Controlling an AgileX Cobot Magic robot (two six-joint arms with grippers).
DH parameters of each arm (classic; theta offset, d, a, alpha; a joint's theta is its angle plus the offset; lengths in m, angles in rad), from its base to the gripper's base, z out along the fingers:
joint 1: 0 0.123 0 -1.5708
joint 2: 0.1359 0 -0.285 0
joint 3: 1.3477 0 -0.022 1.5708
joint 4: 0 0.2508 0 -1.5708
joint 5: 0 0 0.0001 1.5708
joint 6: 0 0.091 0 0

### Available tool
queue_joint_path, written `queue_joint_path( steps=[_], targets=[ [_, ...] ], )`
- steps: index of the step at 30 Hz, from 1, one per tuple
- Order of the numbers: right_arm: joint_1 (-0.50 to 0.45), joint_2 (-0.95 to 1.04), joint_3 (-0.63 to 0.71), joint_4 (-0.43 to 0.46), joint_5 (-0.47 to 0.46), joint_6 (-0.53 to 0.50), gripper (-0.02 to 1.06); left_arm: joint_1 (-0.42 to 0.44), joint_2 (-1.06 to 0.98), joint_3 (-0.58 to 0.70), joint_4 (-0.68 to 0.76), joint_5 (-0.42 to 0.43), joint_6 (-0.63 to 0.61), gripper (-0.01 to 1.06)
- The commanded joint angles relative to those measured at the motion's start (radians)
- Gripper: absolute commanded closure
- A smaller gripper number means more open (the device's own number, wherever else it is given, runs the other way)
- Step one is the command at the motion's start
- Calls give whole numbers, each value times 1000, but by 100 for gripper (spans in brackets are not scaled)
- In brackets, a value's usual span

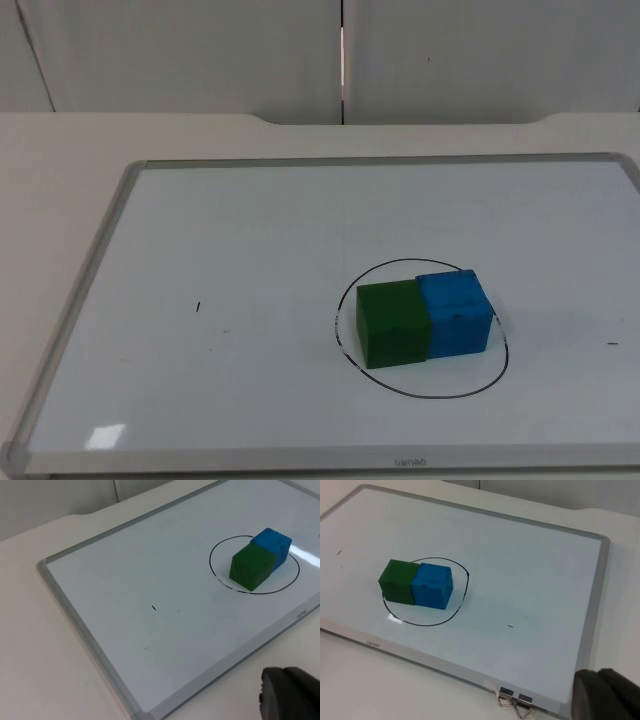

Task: Push the two cubes into the marked area.

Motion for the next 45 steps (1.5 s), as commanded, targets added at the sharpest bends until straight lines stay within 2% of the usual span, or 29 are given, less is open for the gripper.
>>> queue_joint_path(
  steps=[1, 3, 4, 6, 8, 9, 10, 11, 13, 16, 19, 21, 23, 24, 25, 27, 28, 30, 31, 45],
  targets=[
    [-1, -3, 1, -6, -7, 0, 104, 2, -4, 5, -1, 4, 0, 99],
    [-1, -3, 1, -6, -5, 0, 104, 2, -4, 5, -1, 4, 0, 85],
    [-1, -3, 1, -6, -5, 0, 104, 2, -4, 5, -1, 4, 0, 85],
    [-1, -3, 1, -6, -5, 0, 104, 2, -4, 5, -1, 4, 0, 67],
    [-1, -3, 1, -4, -6, 0, 104, 2, -4, 5, -1, 4, 0, 43],
    [-1, -3, 1, -4, -6, 0, 104, 2, -4, 5, -1, 4, 0, 43],
    [-1, -3, 1, -2, -6, 0, 104, 2, -4, 5, 2, 4, 0, 29],
    [-1, -3, 1, -2, -6, 0, 104, 2, -4, 5, 2, 4, 0, 20],
    [-1, -3, 1, -2, -6, 0, 101, 2, -4, 5, 3, 4, 0, 8],
    [-1, -3, 1, -2, -6, 0, 95, 2, -4, 5, 4, 4, 0, 3],
    [-1, -3, 1, -2, -6, 0, 82, 2, -4, 5, 4, 4, 0, 3],
    [-1, -3, 1, -2, -6, 0, 78, 2, -4, 5, 4, 4, 0, 3],
    [-1, -3, 1, -2, -6, 0, 67, 2, -4, 5, 4, 4, 0, 3],
    [-1, -3, 1, -2, -6, 0, 67, 2, -4, 5, 4, 4, 0, 3],
    [-1, -3, 1, -2, -6, 0, 60, 2, -4, 5, 4, 4, 0, 3],
    [-1, -3, 1, -2, -6, 0, 31, 2, -4, 5, 4, 4, 0, 2],
    [-1, -3, 1, -2, -6, 0, 31, 2, -4, 5, 4, 4, 0, 2],
    [-1, -3, 1, -5, -6, 7, 5, 2, -4, 5, 4, 4, 0, 0],
    [-1, -3, 1, -5, -6, 7, -1, 2, -4, 5, 6, 4, 0, 0],
    [-1, -3, 1, -5, -6, 7, -1, 2, -4, 5, 6, 4, 0, 0]
  ],
)
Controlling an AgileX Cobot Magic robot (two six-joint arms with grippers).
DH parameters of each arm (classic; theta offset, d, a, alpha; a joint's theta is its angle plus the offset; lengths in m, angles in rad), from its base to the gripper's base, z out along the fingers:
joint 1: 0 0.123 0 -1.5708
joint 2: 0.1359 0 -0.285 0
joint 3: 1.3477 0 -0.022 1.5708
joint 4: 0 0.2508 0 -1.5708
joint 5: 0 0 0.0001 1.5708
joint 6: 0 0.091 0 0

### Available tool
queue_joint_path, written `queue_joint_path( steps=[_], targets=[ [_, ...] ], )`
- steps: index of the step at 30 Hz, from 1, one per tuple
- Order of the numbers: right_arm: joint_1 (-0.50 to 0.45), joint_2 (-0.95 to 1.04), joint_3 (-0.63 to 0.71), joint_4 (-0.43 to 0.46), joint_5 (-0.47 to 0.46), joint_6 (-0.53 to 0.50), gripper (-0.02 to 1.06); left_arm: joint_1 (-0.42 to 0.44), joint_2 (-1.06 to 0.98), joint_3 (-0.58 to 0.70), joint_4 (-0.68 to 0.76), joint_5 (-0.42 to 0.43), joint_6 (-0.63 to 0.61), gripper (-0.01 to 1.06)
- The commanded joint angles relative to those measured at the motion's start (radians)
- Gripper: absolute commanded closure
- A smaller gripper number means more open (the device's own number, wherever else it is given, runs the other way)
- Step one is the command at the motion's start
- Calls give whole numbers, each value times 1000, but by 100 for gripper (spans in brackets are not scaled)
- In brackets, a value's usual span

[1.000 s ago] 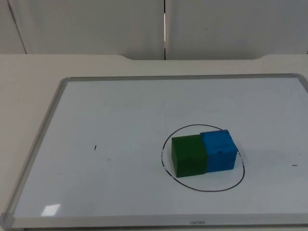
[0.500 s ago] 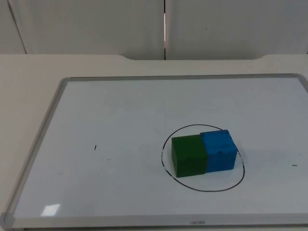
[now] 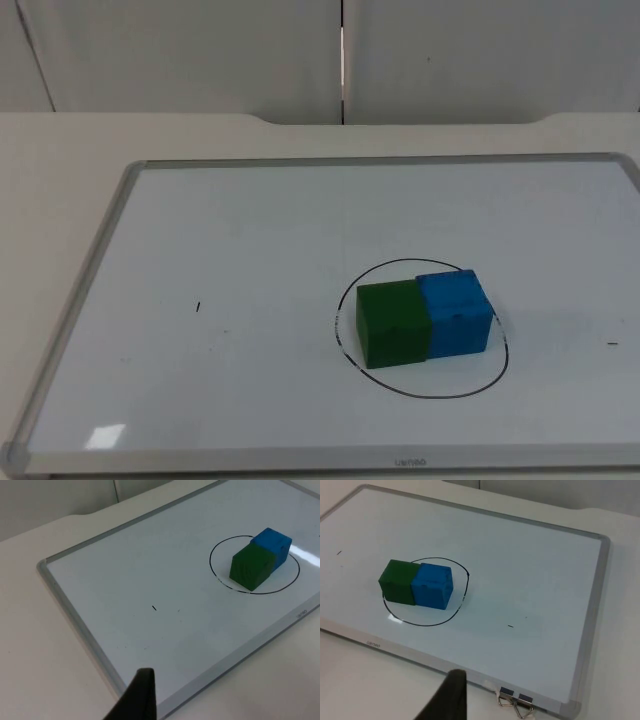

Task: Push the two cubes into the marked area.

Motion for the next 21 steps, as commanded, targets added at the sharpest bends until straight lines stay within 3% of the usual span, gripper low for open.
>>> queue_joint_path(
  steps=[1, 21],
  targets=[
    [-1, -3, 1, -5, -6, 2, -1, 2, -4, 5, 4, 4, 0, 0],
    [-1, -3, 3, -10, -6, 6, -1, 2, -4, 5, 4, 4, 0, 0]
  ],
)
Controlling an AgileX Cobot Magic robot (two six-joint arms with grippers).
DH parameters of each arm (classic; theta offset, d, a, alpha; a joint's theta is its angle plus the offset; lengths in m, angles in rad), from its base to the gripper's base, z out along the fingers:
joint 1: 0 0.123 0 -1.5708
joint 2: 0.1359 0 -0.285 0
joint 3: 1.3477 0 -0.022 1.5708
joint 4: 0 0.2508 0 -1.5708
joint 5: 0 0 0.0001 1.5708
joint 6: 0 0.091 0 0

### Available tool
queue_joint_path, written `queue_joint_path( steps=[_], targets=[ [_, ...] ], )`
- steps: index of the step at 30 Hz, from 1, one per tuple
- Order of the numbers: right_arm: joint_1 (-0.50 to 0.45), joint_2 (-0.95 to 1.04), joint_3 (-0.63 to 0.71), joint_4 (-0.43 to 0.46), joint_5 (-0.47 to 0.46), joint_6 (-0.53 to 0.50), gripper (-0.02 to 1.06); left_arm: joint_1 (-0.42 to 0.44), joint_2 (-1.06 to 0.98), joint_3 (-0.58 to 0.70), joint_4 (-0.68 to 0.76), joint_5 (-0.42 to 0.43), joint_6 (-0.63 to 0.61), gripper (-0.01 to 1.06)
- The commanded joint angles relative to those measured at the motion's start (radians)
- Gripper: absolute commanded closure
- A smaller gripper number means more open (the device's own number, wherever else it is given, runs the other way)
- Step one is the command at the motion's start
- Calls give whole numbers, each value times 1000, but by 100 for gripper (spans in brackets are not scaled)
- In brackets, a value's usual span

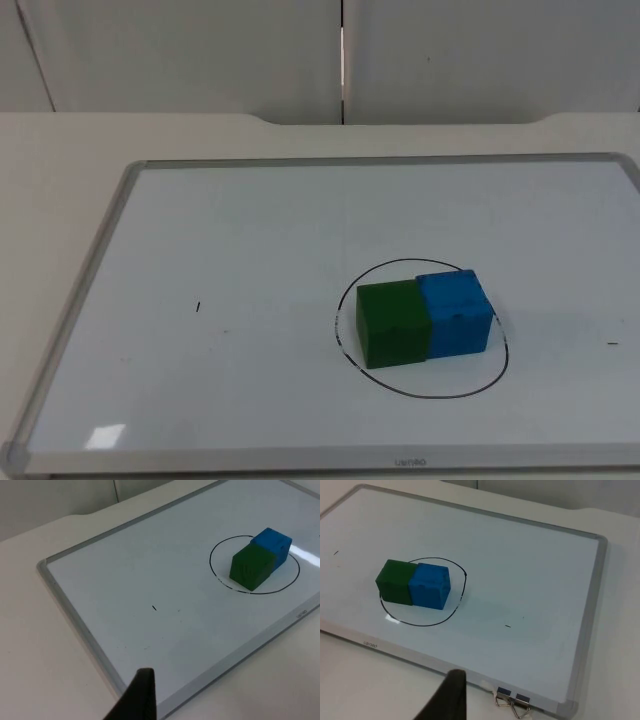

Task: Push the two cubes into the marked area.

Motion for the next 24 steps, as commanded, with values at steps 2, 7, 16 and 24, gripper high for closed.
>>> queue_joint_path(
  steps=[2, 7, 16, 24],
  targets=[
    [-1, -3, 3, -2, -6, 4, -1, 2, -4, 5, 4, 4, 0, 0],
    [-1, -3, 3, 6, -6, 4, -1, 2, -4, 5, 4, 4, 0, 0],
    [-1, -3, 3, 6, -6, 4, -1, 27, -4, 5, 20, 2, 0, 0],
    [-1, -3, 3, 6, -6, 4, -1, 202, -4, 5, 22, 2, 0, 0]
  ],
)
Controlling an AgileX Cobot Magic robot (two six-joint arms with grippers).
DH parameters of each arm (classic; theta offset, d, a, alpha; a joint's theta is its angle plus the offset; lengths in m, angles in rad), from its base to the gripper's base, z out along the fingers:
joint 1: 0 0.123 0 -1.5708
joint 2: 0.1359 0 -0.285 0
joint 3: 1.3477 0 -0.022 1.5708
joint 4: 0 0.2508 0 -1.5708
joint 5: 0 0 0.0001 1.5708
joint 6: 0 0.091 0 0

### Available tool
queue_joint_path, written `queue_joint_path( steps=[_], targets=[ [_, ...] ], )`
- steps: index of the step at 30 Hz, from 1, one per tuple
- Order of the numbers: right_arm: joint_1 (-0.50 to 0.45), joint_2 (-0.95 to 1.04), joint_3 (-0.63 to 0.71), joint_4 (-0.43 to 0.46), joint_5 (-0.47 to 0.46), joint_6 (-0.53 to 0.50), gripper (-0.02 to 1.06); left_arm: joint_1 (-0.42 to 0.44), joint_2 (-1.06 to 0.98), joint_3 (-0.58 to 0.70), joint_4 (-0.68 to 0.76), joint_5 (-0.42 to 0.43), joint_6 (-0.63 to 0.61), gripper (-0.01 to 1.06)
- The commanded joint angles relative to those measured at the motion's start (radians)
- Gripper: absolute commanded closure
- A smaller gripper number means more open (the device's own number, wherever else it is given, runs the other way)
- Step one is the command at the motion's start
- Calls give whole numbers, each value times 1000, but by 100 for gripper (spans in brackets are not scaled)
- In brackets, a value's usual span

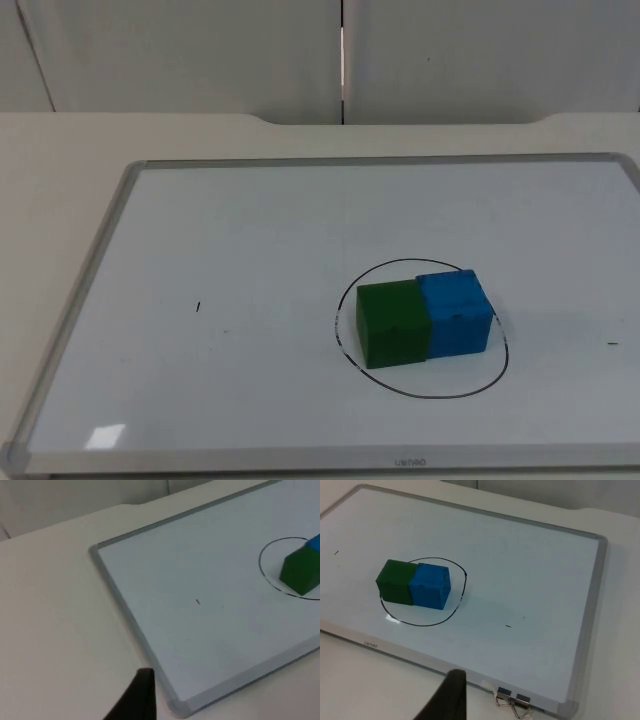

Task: Push the two cubes into the marked area.

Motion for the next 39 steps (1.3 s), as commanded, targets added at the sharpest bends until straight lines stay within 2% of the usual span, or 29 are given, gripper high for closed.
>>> queue_joint_path(
  steps=[1, 8, 18, 28, 34, 39],
  targets=[
    [-1, -3, 3, 6, -6, 4, -1, 57, -4, 5, 4, 2, 0, 0],
    [-1, -3, 3, 6, -6, 4, -1, 193, -4, 5, 4, 2, 0, 0],
    [-1, -3, 3, 6, -6, 4, -1, 327, -4, 5, 4, 2, 0, 0],
    [-1, -3, 3, 6, -6, 4, -1, 419, -4, 5, 4, 2, 0, 0],
    [-6, -3, 3, 5, -6, 4, -1, 429, -4, 5, 6, 2, 0, 0],
    [-68, -3, 3, 5, -6, 4, -1, 429, -4, 5, 8, 2, 0, 0]
  ],
)
